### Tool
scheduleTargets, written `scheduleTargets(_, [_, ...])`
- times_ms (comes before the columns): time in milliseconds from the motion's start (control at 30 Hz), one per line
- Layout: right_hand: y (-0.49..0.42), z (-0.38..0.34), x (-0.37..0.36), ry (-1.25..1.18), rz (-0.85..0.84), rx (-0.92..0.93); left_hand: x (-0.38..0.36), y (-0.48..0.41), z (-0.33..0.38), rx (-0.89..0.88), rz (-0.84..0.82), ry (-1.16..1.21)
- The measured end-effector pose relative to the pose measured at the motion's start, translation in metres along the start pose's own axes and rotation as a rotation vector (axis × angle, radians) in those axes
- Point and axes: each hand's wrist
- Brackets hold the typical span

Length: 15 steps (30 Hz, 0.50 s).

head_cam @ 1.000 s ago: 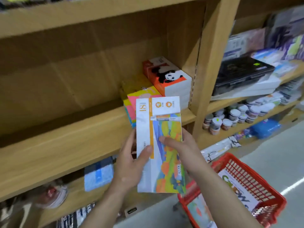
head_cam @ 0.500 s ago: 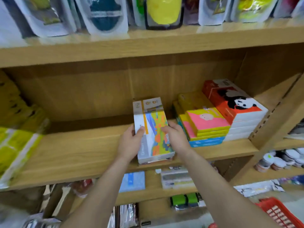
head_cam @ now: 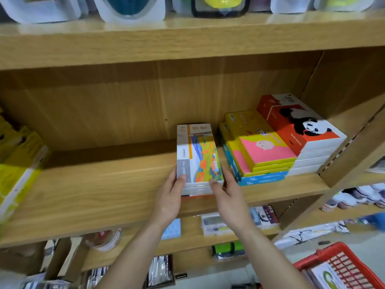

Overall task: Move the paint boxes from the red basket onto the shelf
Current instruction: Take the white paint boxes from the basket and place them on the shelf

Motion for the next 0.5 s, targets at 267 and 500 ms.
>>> scheduleTargets(267, [0.011, -0.005, 0.032, 0.168, 0.213, 0.058, -0.042, -0.025, 0.009, -0.064, 0.026, -0.208])
scheduleTargets(500, [0.032, 0.006, 0.034, 0.284, 0.216, 0.013, -0.042, -0.028, 0.014, -0.050, 0.000, -0.229])
Point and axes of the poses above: each hand's wrist, its own y-axis away from the middle knuckle, its own x-axis out of the back of the hand, z = x × y, and after that the axes turned 14 degrees about x, right-handed
